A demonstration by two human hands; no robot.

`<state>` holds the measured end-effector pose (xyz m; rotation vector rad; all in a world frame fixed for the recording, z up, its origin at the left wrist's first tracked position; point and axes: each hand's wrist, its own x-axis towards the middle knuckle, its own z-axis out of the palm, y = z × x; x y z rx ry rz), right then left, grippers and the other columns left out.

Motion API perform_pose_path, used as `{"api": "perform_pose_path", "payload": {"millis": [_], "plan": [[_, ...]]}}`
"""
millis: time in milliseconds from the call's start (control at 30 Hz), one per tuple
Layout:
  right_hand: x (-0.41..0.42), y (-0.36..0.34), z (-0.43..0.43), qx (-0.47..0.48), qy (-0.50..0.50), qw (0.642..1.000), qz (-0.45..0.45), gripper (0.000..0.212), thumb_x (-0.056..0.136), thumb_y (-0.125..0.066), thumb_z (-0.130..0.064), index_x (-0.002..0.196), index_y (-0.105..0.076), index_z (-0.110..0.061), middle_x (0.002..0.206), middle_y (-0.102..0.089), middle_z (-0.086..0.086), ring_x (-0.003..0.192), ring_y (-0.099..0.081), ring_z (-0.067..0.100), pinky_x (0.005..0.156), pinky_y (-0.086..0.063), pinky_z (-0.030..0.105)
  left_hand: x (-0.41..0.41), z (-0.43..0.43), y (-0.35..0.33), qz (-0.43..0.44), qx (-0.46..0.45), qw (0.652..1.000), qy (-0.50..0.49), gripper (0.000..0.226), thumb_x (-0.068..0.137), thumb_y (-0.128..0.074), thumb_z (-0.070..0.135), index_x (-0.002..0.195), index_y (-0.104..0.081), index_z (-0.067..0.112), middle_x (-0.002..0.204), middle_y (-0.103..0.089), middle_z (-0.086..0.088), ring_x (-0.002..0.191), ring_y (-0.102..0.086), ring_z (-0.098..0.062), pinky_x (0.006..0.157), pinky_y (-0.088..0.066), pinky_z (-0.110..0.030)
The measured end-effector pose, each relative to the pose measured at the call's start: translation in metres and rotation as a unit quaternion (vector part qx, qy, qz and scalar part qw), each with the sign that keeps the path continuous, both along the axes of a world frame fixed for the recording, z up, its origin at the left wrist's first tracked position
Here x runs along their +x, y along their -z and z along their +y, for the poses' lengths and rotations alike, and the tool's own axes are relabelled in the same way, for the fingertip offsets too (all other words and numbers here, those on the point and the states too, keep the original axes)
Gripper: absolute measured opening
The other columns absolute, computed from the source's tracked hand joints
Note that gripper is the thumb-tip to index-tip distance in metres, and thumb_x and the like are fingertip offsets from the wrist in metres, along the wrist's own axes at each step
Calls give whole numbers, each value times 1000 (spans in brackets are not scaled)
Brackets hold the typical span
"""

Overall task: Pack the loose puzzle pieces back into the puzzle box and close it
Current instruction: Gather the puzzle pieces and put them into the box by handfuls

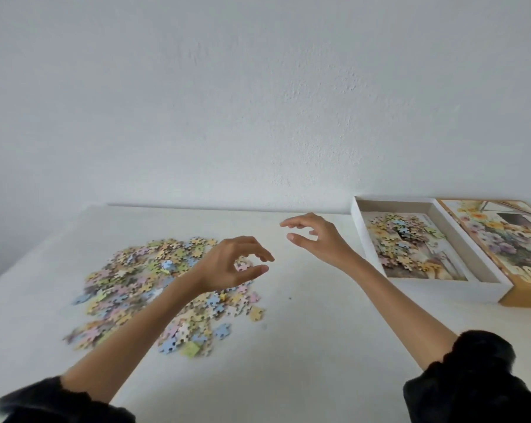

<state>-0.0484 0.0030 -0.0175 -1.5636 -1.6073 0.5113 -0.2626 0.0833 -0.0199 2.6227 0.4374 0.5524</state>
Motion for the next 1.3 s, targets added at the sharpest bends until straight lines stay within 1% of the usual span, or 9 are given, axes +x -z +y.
{"api": "perform_pose_path", "payload": {"millis": [100, 233, 300, 433, 567, 767, 933, 1167, 1300], "plan": [[-37, 8, 7, -12, -20, 1000, 6, 22, 87, -61, -24, 107, -64, -29, 105, -60, -14, 100, -50, -1, 80, -34, 3, -37, 5, 7, 13, 11, 1000, 4, 39, 86, -49, 51, 101, -68, 22, 99, -65, 12, 87, -60, 1, 81, -44, -12], [-84, 28, 13, -24, -22, 999, 1, 26, 85, -62, -31, 111, -62, -29, 111, -59, -9, 107, -49, 7, 92, -37, 24, -87, 18, 21, 37, 5, 999, -24, 55, 86, -35, 64, 103, -67, 23, 102, -63, 9, 91, -59, -4, 83, -51, -27], [-110, 41, 9, -48, -21, 999, -8, 43, 79, -59, -52, 120, -54, -38, 126, -50, -4, 121, -39, 12, 104, -33, 37, -116, 28, 29, 38, 8, 998, -45, 56, 85, -35, 66, 107, -65, 24, 107, -62, 6, 97, -57, -5, 86, -51, -32], [-151, 67, -10, -137, -41, 981, -133, 101, 49, -36, -92, 137, -4, -55, 154, 3, -4, 142, 6, 15, 114, -2, 46, -175, 41, 46, 69, 39, 995, -64, 63, 76, -44, 74, 128, -45, 37, 130, -44, 11, 121, -42, -6, 101, -39, -36], [-182, 81, -23, -147, -39, 955, -255, 109, 45, -33, -92, 127, 29, -56, 148, 34, -4, 136, 33, 20, 111, 15, 46, -212, 38, 64, 99, 44, 993, -46, 83, 69, -47, 80, 140, -23, 44, 147, -22, 9, 136, -21, -10, 108, -23, -36], [-203, 83, -12, -163, 9, 941, -298, 104, 54, -24, -90, 135, 24, -47, 150, 31, 2, 138, 28, 22, 109, 16, 39, -205, 38, 79, 109, 89, 989, -50, 82, 72, -42, 78, 142, -23, 40, 151, -18, 7, 136, -14, -6, 113, -11, -41], [-206, 83, 0, -131, 66, 952, -269, 102, 55, 0, -92, 143, 0, -41, 156, 4, 1, 144, 6, 20, 114, 7, 42, -191, 45, 77, 71, 98, 990, -66, 60, 87, -32, 67, 135, -37, 32, 147, -30, 2, 132, -31, -12, 112, -26, -44], [-223, 78, -17, -141, 30, 940, -309, 94, 60, -17, -88, 141, 6, -45, 155, 14, -4, 138, 24, 13, 108, 22, 40, -210, 40, 75, 118, 122, 985, 27, 76, 76, -36, 77, 140, -28, 36, 149, -24, 5, 138, -18, -9, 115, -8, -36], [-219, 81, -8, -131, 68, 950, -275, 82, 71, -14, -80, 142, 2, -43, 156, 5, -4, 137, 18, 9, 113, 13, 43, -203, 45, 78, 74, 138, 988, -16, 62, 86, -35, 66, 138, -35, 32, 145, -32, 0, 133, -29, -12, 113, -23, -45]]}}
